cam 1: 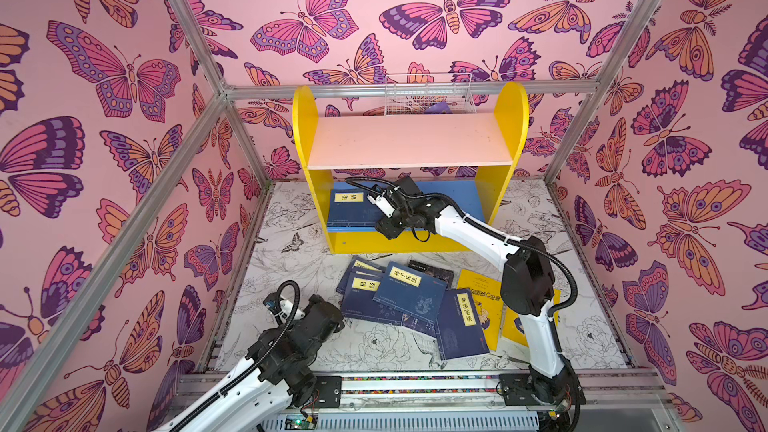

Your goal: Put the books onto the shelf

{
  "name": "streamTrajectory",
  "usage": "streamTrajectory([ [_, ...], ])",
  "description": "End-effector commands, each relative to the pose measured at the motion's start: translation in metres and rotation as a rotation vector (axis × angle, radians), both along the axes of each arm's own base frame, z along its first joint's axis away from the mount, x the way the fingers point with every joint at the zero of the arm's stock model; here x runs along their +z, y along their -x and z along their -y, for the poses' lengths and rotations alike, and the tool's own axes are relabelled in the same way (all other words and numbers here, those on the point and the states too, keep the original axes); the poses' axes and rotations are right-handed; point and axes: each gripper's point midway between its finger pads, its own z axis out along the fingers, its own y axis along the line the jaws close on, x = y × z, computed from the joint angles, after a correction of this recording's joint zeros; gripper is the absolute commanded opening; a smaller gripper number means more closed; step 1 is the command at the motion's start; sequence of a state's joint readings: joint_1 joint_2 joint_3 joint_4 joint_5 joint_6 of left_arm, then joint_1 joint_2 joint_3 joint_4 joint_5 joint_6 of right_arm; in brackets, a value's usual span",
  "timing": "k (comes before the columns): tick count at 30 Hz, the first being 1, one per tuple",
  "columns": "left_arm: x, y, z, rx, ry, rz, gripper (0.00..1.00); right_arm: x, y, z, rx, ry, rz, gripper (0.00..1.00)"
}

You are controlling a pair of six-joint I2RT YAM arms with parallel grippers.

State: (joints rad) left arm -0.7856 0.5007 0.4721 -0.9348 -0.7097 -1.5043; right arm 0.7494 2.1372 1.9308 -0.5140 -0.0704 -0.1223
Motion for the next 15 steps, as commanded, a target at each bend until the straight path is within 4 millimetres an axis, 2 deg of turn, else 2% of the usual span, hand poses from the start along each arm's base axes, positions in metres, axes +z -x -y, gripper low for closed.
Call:
streamTrajectory([
  [1, 0.007, -0.007, 0.007, -0.075, -0.062, -0.006, 0.84, 0.036, -0.001, 0.015, -0.081, -0.041, 0.081, 0.70],
  [4, 0.016, -0.020, 0.026, -0.180, -0.094, 0.004, 0.84, 0.063, 0.004, 0.051, -0.213, -0.032, 0.153, 0.75],
  [6, 0.021, -0.031, 0.047, -0.275, -0.101, 0.018, 0.85, 0.073, 0.025, 0.077, -0.258, -0.033, 0.146, 0.75],
  [8, 0.023, -0.041, 0.069, -0.374, -0.099, 0.029, 0.85, 0.072, 0.053, 0.096, -0.278, -0.046, 0.074, 0.76],
  [11, 0.024, -0.054, 0.111, -0.557, -0.078, 0.054, 0.86, 0.055, 0.111, 0.117, -0.239, -0.064, -0.127, 0.76],
  [15, 0.021, -0.064, 0.162, -0.778, -0.057, 0.060, 0.87, 0.001, 0.190, 0.136, -0.198, -0.038, -0.482, 0.74],
])
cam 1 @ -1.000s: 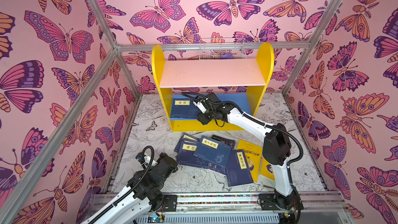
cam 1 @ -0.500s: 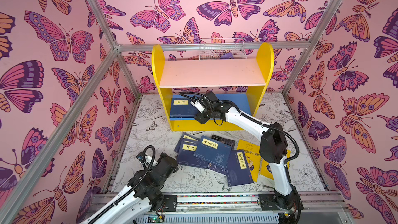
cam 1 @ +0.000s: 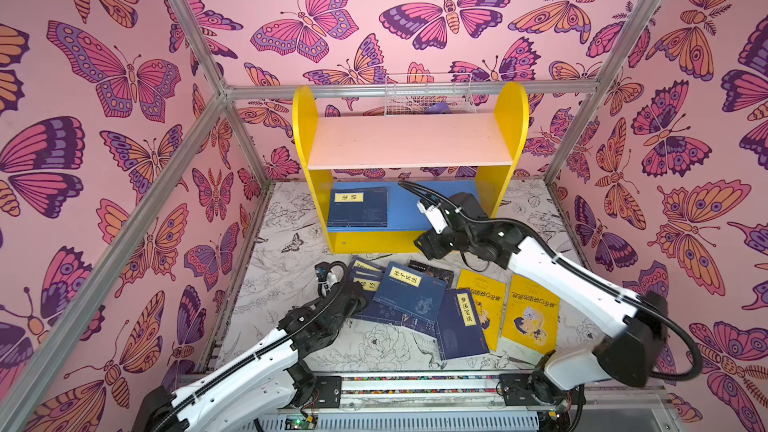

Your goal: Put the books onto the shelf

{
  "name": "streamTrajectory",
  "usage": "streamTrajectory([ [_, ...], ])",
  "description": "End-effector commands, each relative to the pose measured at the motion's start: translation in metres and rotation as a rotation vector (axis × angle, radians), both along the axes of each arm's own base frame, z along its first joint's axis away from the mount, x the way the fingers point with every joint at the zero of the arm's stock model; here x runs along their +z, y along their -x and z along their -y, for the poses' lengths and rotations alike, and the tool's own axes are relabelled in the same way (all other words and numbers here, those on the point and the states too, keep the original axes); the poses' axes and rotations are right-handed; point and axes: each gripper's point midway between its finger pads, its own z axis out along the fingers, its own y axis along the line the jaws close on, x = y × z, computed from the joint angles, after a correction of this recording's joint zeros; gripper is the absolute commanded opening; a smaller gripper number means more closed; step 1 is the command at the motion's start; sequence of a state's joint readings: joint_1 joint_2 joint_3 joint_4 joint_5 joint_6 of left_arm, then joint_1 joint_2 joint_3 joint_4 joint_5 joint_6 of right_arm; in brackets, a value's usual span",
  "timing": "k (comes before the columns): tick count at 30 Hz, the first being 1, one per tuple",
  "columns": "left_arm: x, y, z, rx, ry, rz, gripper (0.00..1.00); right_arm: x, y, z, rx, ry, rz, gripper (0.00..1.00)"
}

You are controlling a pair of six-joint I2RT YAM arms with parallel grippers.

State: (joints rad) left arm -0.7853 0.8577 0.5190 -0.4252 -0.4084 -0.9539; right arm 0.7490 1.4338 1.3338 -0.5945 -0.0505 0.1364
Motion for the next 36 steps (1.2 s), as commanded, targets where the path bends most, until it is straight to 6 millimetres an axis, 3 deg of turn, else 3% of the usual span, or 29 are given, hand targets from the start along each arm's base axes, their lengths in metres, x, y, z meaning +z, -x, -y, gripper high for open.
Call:
streamTrajectory([
  [1, 0.021, -0.016, 0.057, -0.268, 0.058, 0.072, 0.87, -0.079, 0.078, 0.018, 0.024, 0.048, -0.451, 0.74],
  [5, 0.012, -0.024, 0.081, -0.369, 0.028, 0.048, 0.86, -0.121, 0.116, 0.026, 0.032, 0.019, -0.700, 0.72],
  [10, -0.010, -0.032, 0.088, -0.389, -0.038, -0.013, 0.83, -0.157, 0.115, 0.028, -0.021, -0.047, -0.875, 0.70],
  [13, -0.025, -0.032, 0.088, -0.389, -0.063, -0.050, 0.80, -0.173, 0.104, 0.031, -0.071, -0.091, -0.932, 0.69],
  [18, -0.059, -0.024, 0.081, -0.375, -0.108, -0.144, 0.69, -0.170, 0.089, 0.023, -0.072, -0.174, -0.942, 0.67],
  [24, -0.083, -0.016, 0.080, -0.380, -0.124, -0.223, 0.56, -0.142, 0.073, 0.005, -0.030, -0.288, -0.896, 0.63],
  [31, -0.085, -0.012, 0.079, -0.391, -0.123, -0.237, 0.51, -0.094, 0.052, 0.001, -0.050, -0.383, -0.784, 0.59],
  [36, -0.084, -0.011, 0.083, -0.418, -0.114, -0.232, 0.51, -0.078, 0.039, 0.001, -0.078, -0.405, -0.721, 0.54],
])
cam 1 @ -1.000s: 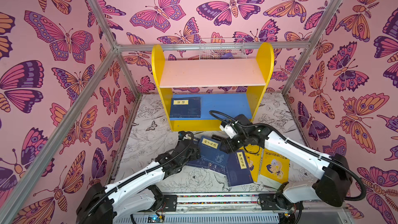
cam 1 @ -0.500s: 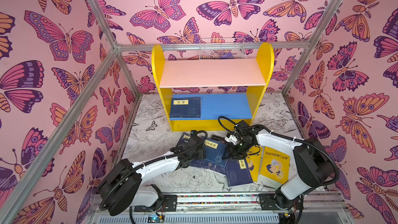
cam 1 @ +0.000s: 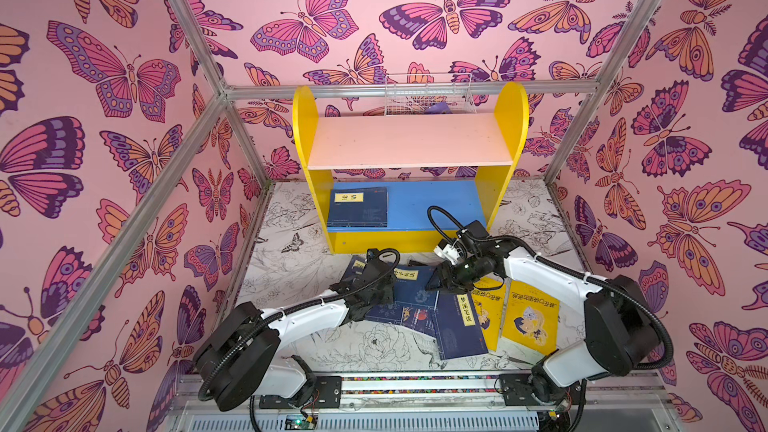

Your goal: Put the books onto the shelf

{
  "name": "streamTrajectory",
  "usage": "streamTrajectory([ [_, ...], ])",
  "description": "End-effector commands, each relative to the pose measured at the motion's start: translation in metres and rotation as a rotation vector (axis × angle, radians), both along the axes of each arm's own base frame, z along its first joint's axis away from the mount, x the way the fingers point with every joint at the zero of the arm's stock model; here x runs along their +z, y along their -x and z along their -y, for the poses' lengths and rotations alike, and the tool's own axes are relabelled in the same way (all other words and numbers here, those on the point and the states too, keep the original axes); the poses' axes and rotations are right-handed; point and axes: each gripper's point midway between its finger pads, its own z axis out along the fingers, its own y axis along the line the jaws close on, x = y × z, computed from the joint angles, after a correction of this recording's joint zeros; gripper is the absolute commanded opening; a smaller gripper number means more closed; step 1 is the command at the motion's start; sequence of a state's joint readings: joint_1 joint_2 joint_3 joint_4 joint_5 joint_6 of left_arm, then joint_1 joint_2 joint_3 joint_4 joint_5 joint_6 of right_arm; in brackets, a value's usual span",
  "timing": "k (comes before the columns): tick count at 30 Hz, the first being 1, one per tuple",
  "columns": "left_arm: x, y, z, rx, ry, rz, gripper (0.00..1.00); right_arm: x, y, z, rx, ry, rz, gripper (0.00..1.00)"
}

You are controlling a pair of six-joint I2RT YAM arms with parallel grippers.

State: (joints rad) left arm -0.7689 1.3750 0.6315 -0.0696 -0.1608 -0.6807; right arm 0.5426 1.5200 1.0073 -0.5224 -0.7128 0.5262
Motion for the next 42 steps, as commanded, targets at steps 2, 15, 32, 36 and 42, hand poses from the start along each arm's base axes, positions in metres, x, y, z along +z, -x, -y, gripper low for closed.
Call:
streamTrajectory([
  [2, -0.029, 0.028, -0.002, -0.091, -0.050, -0.122, 0.52, 0.038, -0.027, -0.015, -0.038, -0.098, 0.126, 0.52],
  [15, -0.012, 0.028, 0.008, -0.141, 0.040, -0.049, 0.55, 0.050, -0.054, -0.015, -0.168, -0.120, 0.235, 0.18],
  [32, 0.007, 0.020, 0.003, -0.073, 0.168, 0.037, 0.55, 0.057, -0.036, -0.032, -0.070, -0.147, 0.278, 0.03],
  [36, 0.016, 0.014, -0.037, 0.145, 0.209, 0.049, 0.66, 0.082, -0.041, -0.016, -0.089, -0.116, 0.369, 0.00],
  [42, 0.031, 0.044, -0.149, 0.689, 0.199, 0.088, 0.72, 0.153, -0.066, -0.005, -0.211, -0.254, 0.546, 0.00],
])
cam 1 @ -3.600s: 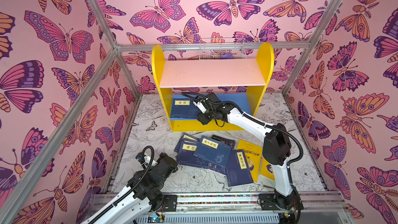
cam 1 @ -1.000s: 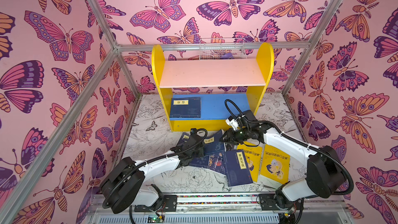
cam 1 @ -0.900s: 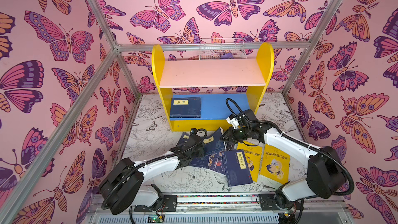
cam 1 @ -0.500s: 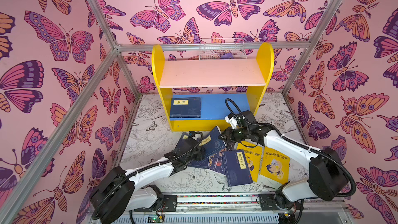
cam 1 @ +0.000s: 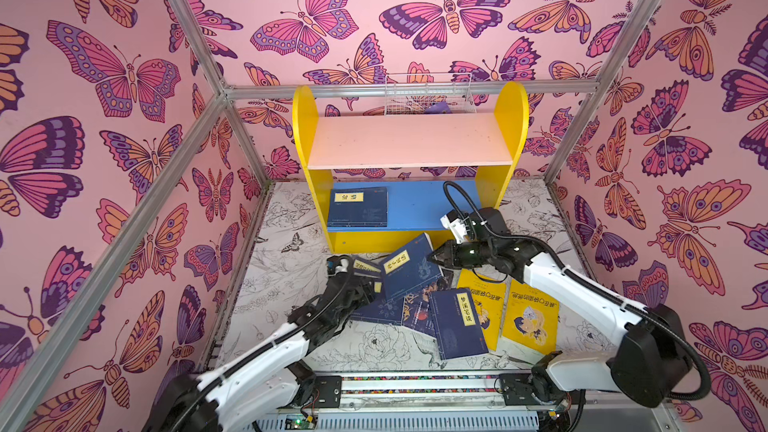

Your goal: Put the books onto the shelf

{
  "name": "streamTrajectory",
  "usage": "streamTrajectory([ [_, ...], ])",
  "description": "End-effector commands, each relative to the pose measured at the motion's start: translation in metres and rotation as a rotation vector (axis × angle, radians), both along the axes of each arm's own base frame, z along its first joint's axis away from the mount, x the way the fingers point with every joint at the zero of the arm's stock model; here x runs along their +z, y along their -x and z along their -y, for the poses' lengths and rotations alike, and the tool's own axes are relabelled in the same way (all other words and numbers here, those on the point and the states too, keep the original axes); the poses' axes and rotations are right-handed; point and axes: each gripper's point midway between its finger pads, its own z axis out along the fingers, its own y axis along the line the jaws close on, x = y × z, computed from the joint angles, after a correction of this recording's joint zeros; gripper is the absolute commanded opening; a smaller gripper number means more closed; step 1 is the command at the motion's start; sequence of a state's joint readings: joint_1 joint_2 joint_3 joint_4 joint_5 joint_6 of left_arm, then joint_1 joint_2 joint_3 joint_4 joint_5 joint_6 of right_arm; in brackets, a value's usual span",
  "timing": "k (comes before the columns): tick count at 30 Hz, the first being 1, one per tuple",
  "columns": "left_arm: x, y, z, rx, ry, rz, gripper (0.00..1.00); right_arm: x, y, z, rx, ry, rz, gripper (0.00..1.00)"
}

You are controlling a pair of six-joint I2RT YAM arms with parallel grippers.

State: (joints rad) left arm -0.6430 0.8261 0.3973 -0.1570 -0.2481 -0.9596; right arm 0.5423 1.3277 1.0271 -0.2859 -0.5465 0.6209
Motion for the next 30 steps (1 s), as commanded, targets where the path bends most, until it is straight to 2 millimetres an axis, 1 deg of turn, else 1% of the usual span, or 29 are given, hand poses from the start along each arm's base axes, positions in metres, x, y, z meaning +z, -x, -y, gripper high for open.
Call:
streamTrajectory([
  [1, -0.018, 0.033, -0.075, 0.350, -0.046, -0.092, 0.73, 0.073, -0.022, -0.006, -0.052, -0.162, 0.193, 0.00],
  [3, -0.013, 0.045, -0.094, 0.427, -0.034, -0.086, 0.75, 0.096, -0.035, -0.013, -0.094, -0.270, 0.229, 0.00],
  [6, -0.014, 0.057, -0.108, 0.483, -0.022, -0.092, 0.76, 0.120, -0.055, -0.025, -0.135, -0.396, 0.284, 0.00],
  [8, -0.018, 0.061, -0.109, 0.485, -0.019, -0.105, 0.77, 0.128, -0.070, -0.033, -0.161, -0.440, 0.311, 0.00],
  [10, -0.024, 0.064, -0.109, 0.488, -0.017, -0.130, 0.77, 0.129, -0.086, -0.043, -0.189, -0.475, 0.324, 0.00],
  [12, -0.030, 0.066, -0.107, 0.481, -0.012, -0.156, 0.78, 0.135, -0.103, -0.052, -0.211, -0.532, 0.343, 0.00],
  [13, -0.032, 0.067, -0.106, 0.477, -0.012, -0.165, 0.78, 0.127, -0.114, -0.058, -0.224, -0.535, 0.328, 0.00],
  [14, -0.033, 0.067, -0.105, 0.473, -0.015, -0.173, 0.78, 0.126, -0.123, -0.063, -0.234, -0.543, 0.316, 0.00],
  [15, -0.034, 0.067, -0.104, 0.469, -0.019, -0.177, 0.78, 0.117, -0.133, -0.069, -0.235, -0.543, 0.302, 0.00],
  [17, -0.034, 0.067, -0.104, 0.463, -0.026, -0.179, 0.78, 0.109, -0.148, -0.081, -0.235, -0.550, 0.279, 0.00],
  [21, -0.031, 0.066, -0.105, 0.457, -0.031, -0.169, 0.79, 0.094, -0.169, -0.101, -0.216, -0.535, 0.243, 0.00],
  [25, -0.033, 0.067, -0.104, 0.451, -0.028, -0.172, 0.79, 0.082, -0.178, -0.112, -0.203, -0.523, 0.188, 0.00],
  [30, -0.038, 0.069, -0.104, 0.454, -0.025, -0.183, 0.79, 0.060, -0.179, -0.120, -0.186, -0.513, 0.126, 0.00],
])
